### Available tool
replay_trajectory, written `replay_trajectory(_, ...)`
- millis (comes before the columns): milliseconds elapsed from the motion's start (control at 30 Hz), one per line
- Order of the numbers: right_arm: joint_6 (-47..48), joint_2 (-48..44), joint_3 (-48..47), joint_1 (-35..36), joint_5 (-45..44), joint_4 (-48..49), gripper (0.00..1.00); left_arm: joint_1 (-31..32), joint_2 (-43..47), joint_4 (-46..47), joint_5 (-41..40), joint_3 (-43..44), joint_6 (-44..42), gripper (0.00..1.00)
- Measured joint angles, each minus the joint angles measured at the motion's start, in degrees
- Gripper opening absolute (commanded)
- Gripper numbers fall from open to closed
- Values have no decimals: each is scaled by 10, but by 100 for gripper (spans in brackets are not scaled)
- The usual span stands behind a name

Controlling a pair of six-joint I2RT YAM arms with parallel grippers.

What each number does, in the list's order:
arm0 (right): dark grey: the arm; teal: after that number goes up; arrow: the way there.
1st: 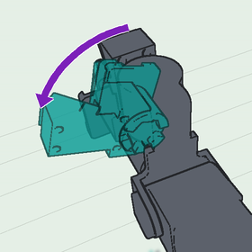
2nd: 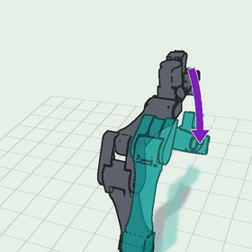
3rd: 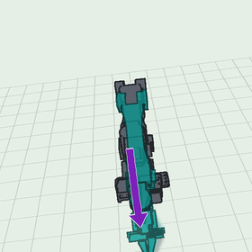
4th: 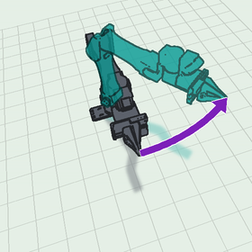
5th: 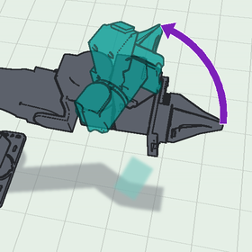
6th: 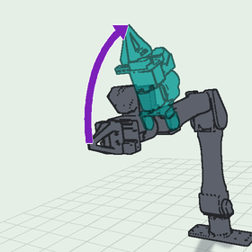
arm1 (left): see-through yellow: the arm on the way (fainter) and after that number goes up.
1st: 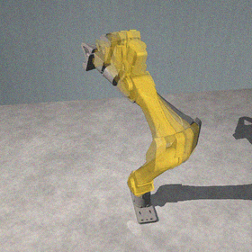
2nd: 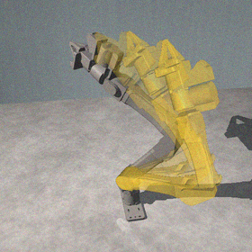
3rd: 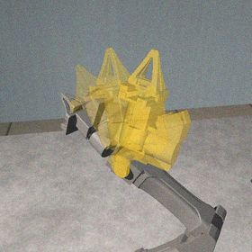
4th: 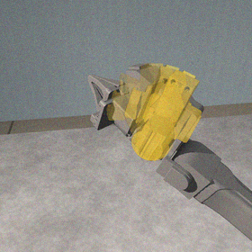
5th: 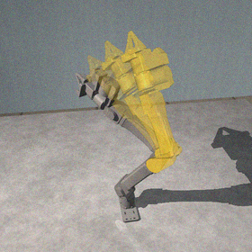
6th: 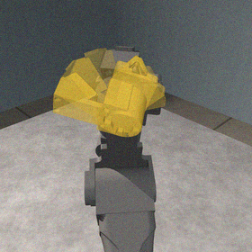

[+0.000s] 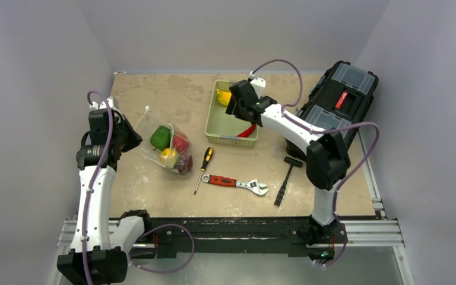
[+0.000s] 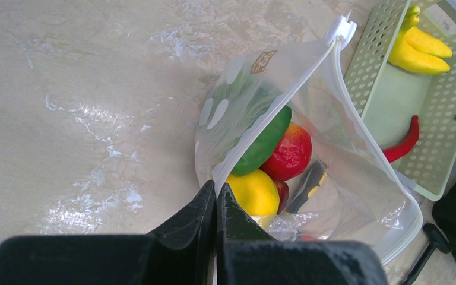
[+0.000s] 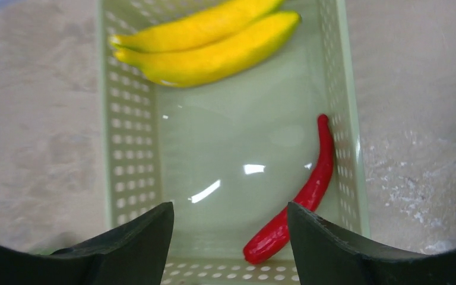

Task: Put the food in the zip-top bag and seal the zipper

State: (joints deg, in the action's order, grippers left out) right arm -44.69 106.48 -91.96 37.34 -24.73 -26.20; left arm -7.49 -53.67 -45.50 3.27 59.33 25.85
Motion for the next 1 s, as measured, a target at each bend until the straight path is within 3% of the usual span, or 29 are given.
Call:
replay_trajectory(233, -74, 94, -21, -3, -15, -84, 68, 0, -1, 7, 11, 0, 0, 0)
replay_trajectory(600, -181, 100, -58, -3, -50, -159, 67, 0, -5, 13, 21, -1, -1, 0)
replay_trajectory(1000, -244, 113, -56, -5, -49, -172, 65, 0, -5, 13, 24, -1, -1, 0)
